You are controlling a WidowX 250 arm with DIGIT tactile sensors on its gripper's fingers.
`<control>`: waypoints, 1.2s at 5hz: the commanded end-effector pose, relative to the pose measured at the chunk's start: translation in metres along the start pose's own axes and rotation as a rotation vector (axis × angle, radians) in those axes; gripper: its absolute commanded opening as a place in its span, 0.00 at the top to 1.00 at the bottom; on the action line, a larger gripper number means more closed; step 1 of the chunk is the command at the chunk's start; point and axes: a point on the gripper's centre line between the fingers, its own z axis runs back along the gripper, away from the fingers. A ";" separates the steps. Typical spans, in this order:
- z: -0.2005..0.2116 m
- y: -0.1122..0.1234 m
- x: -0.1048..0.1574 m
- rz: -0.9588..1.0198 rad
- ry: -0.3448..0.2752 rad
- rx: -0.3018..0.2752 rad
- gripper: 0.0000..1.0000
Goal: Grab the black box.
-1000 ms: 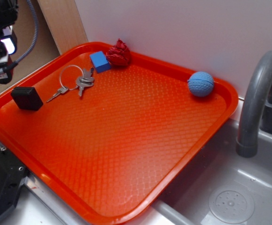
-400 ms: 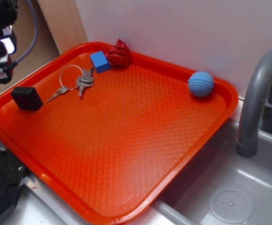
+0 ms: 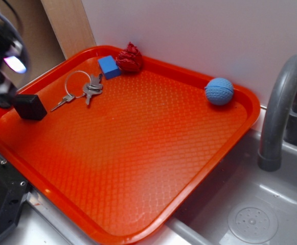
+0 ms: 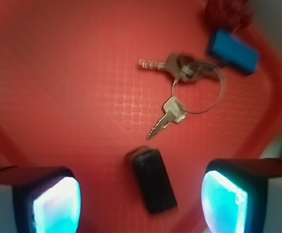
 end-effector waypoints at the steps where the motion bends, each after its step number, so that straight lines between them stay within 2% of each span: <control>1: -0.012 0.023 0.005 -0.073 0.069 -0.078 0.00; 2: -0.014 0.035 -0.001 -0.086 0.066 -0.145 0.00; 3: -0.003 0.040 -0.014 -0.102 0.049 -0.172 0.00; 4: -0.005 0.039 -0.025 -0.101 0.060 -0.206 0.00; 5: 0.003 0.026 -0.032 -0.132 0.043 -0.191 0.00; 6: -0.003 0.010 -0.033 -0.144 0.052 -0.159 0.00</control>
